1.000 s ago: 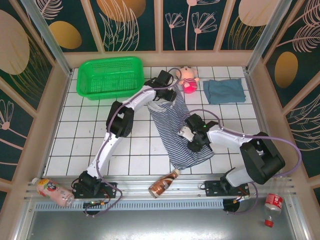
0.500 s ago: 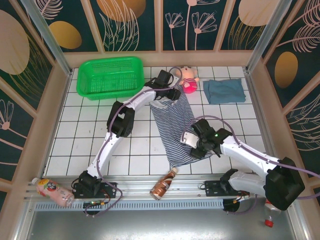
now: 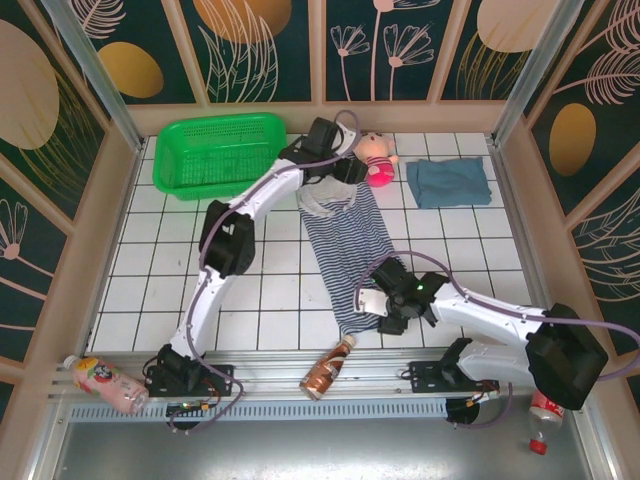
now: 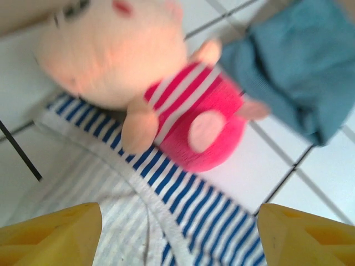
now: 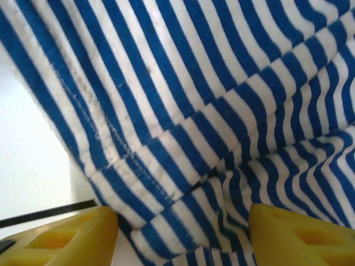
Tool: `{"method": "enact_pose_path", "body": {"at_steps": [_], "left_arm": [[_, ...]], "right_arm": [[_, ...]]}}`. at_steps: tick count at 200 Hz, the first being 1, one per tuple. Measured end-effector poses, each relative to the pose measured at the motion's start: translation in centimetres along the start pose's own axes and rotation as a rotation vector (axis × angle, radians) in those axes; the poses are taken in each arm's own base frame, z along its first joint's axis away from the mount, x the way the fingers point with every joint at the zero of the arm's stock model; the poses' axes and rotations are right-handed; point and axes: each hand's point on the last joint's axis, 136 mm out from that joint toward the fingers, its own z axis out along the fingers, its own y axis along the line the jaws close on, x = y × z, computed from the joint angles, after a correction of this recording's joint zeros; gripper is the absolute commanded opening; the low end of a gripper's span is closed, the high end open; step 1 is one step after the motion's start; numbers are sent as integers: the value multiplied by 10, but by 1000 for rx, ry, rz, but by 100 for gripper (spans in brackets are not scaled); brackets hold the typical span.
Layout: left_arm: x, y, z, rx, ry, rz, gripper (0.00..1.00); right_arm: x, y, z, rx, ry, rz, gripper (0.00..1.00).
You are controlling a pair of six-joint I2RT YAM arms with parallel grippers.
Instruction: Fold and stack the tank tops
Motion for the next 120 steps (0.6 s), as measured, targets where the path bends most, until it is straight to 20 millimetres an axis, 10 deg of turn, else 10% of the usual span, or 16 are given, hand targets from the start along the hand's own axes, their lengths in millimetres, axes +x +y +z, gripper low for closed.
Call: {"method": "enact_pose_path", "body": {"at_steps": [53, 120], "left_arm": [[-27, -38, -94, 48, -67, -20, 75], [77, -24, -130, -55, 110, -112, 75]], "right_arm": [[-5, 1, 11, -1, -12, -63, 52], [-7, 11, 10, -64, -9, -3, 14]]}}
